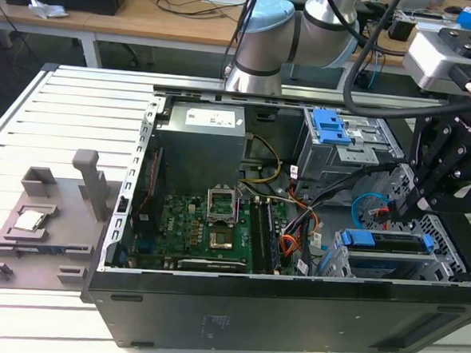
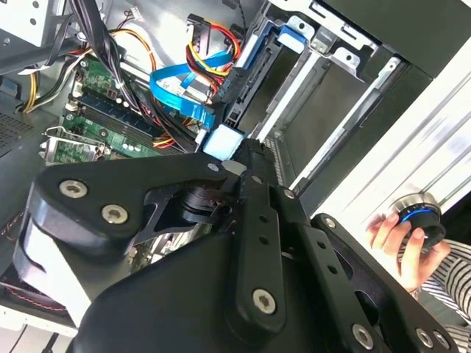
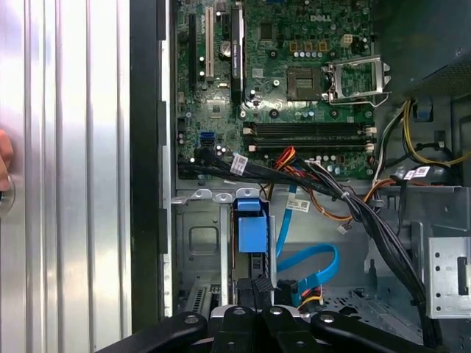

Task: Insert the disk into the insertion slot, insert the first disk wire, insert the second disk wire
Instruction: 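Insert the disk into the insertion slot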

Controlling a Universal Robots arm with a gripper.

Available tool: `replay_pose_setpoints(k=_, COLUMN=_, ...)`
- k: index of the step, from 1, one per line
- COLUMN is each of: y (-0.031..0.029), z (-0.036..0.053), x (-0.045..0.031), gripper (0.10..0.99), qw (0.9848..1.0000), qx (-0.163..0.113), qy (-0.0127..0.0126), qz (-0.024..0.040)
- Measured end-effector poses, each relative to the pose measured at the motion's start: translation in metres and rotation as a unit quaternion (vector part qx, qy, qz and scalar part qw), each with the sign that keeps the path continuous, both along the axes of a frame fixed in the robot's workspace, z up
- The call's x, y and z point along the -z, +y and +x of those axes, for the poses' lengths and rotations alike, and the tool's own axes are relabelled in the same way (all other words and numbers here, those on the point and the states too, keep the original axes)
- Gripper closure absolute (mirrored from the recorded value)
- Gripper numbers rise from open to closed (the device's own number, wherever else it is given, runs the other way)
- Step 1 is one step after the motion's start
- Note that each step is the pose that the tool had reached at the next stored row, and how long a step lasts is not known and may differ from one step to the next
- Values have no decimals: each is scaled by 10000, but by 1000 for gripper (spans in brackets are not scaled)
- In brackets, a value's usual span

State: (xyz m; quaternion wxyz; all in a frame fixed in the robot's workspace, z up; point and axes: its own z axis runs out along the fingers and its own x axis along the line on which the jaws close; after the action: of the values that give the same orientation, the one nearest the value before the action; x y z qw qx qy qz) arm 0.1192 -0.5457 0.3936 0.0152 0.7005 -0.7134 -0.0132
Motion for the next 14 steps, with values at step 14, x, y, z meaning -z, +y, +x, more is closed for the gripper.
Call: replay_pose_setpoints(k=14, y=-83, z=17, x=129, gripper=980, qw=10000, qx=0, qy=0, qz=1)
